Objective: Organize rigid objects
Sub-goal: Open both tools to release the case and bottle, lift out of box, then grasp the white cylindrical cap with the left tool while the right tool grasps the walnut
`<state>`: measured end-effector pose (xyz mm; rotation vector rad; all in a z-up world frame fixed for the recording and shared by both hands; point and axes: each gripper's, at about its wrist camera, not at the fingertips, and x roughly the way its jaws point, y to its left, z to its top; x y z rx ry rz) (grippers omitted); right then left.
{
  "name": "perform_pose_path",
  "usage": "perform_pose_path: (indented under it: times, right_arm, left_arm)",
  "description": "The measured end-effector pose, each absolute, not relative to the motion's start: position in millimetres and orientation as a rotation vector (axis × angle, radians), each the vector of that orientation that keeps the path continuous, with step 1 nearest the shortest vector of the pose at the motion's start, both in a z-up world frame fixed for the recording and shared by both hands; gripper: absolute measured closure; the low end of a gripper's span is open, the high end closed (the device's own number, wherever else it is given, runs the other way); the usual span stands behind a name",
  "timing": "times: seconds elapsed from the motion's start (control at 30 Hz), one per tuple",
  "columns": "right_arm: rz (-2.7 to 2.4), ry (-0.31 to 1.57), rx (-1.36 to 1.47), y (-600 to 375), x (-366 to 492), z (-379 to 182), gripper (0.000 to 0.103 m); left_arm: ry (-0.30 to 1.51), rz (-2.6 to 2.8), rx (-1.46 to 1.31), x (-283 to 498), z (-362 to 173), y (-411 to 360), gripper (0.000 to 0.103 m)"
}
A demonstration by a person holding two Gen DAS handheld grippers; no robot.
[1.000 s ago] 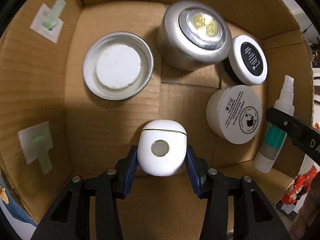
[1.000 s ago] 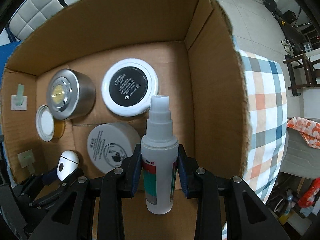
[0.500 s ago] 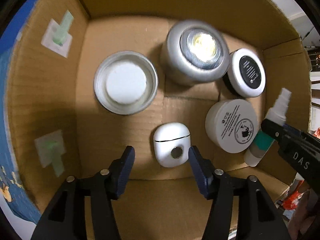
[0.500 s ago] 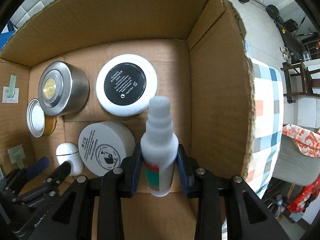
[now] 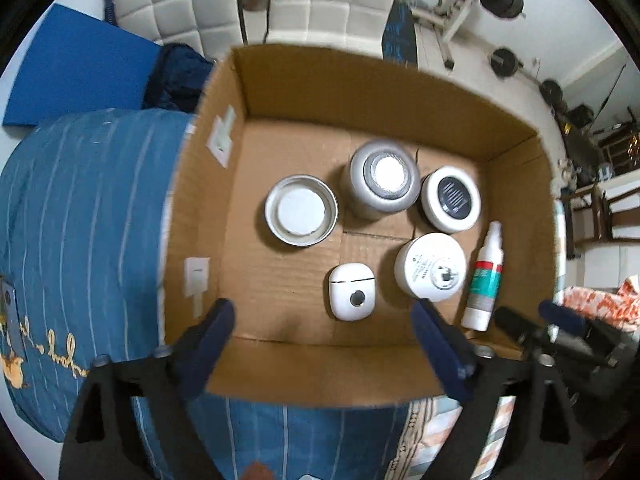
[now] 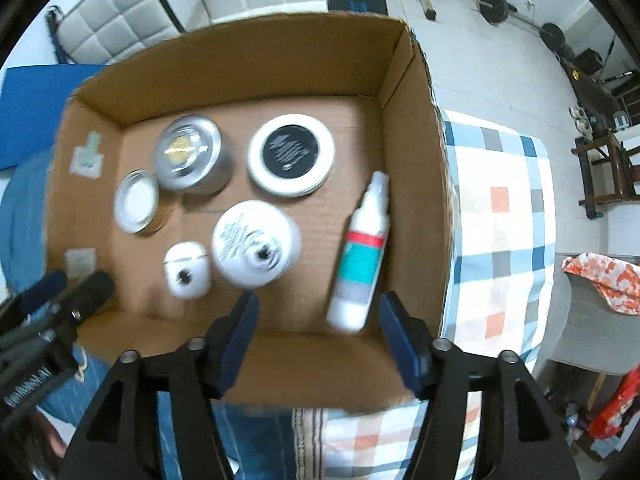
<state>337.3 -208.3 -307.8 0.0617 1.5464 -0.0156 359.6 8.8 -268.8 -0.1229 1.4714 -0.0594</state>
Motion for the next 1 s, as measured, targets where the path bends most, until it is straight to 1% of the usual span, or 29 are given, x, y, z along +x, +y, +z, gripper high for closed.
perform_pose_path:
  times: [0.03, 0.1, 0.13, 0.17, 0.27, 0.57, 0.83, 1.0]
  right_arm:
    - [-0.01, 1.534, 0.062, -202, 333, -301, 0.03]
    - [0.011, 1.497, 0.073, -196, 320, -287, 0.02]
    - [0.019, 1.479, 0.076, -192, 314, -279, 0.013]
    - [0.027, 1.461, 0.079, -190, 307, -273, 0.008]
    - [0.043, 1.417, 0.097, -185, 290, -256, 0.0]
    - [0.008, 1.283, 0.137, -193, 245, -206, 0.0]
    - [-0.021, 1.181, 0.106, -196, 211, -166, 0.0]
    - [-0.004, 1.153, 0.102, -196, 194, -148, 0.0]
  left_arm:
    - [1.454, -0.058, -0.134, 356, -261, 12, 0.004]
    - [1.421, -0.053, -0.153, 346, -249, 15, 0.003]
    - [1.402, -0.054, -0.158, 344, -242, 17, 0.003]
    - [1.387, -0.054, -0.159, 347, -235, 14, 0.003]
    - [1.33, -0.044, -0.143, 325, -212, 16, 0.002]
    - [1.181, -0.019, -0.071, 275, -165, 17, 0.002]
    - [1.114, -0.024, -0.054, 237, -132, 14, 0.002]
    - [1.087, -0.034, -0.062, 220, -117, 10, 0.002]
